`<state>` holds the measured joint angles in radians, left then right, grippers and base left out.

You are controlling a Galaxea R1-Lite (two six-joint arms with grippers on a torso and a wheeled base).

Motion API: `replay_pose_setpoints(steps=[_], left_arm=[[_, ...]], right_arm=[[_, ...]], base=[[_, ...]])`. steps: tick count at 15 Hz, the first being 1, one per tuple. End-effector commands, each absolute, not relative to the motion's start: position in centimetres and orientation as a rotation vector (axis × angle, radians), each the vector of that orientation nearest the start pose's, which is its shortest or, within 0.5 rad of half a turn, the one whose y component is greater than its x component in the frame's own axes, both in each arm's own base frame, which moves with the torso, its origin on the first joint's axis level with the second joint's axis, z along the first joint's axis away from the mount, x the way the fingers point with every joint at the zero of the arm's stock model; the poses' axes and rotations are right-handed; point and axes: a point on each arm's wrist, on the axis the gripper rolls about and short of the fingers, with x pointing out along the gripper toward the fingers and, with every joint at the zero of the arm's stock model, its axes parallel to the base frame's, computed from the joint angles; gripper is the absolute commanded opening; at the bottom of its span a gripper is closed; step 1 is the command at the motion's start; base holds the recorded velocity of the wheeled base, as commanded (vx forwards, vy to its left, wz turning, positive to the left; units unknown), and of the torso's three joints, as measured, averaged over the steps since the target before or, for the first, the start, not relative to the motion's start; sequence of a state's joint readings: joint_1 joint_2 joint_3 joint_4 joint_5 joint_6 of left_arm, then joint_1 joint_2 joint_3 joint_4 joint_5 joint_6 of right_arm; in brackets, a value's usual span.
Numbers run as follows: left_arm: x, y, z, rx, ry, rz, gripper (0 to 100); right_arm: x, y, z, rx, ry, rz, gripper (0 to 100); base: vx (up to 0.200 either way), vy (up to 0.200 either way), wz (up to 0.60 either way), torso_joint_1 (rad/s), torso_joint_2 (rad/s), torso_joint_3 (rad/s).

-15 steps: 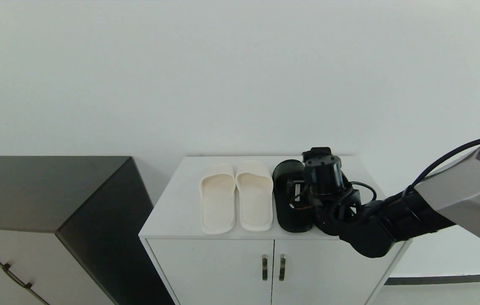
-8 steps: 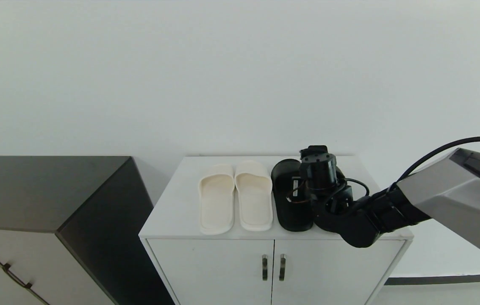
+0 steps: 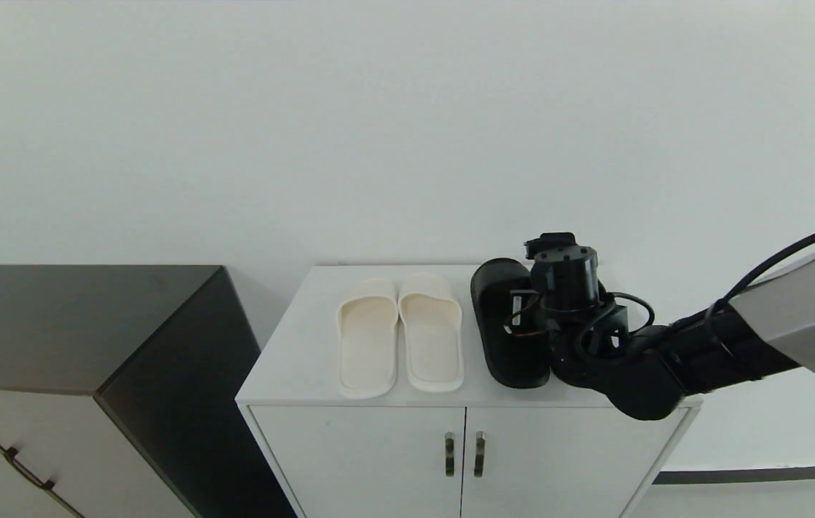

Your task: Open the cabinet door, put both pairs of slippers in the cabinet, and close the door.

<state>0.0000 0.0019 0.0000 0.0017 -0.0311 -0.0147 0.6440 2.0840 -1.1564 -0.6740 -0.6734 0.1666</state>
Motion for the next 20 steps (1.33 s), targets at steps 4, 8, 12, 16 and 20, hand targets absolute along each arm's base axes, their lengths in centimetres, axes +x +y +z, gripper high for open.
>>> replay_pose_setpoints(steps=[4,8,12,16,20], left_arm=[[-2.3,-0.1,7.5,-0.015,0.005,-0.031,0],[-2.3,-0.1,7.5,-0.014,0.005,-0.031,0],[-2.3,-0.1,7.5,-0.012,0.005,-0.032,0],[-2.3,-0.1,7.5,-0.015,0.005,-0.031,0],[-2.3,-0.1,7.5,-0.015,0.005,-0.031,0]], right_arm=[[22.7,21.5,19.0,0.032,0.178,0.211,0],[16.8,17.8,19.2,-0.009,0.272,0.409,0],[14.7,16.3,20.2,0.005,0.304,0.585,0],[13.5,16.3,20.0,-0.008,0.307,0.634,0],[12.6,16.2,19.3,-0.039,0.322,0.688,0]], base=[[0.0,0.0,0.0,0.0,0.0,0.0],[0.0,0.0,0.0,0.0,0.0,0.0],[0.0,0.0,0.0,0.0,0.0,0.0],[0.0,0.0,0.0,0.0,0.0,0.0],[-0.2,0.0,0.0,0.007,0.01,-0.001]])
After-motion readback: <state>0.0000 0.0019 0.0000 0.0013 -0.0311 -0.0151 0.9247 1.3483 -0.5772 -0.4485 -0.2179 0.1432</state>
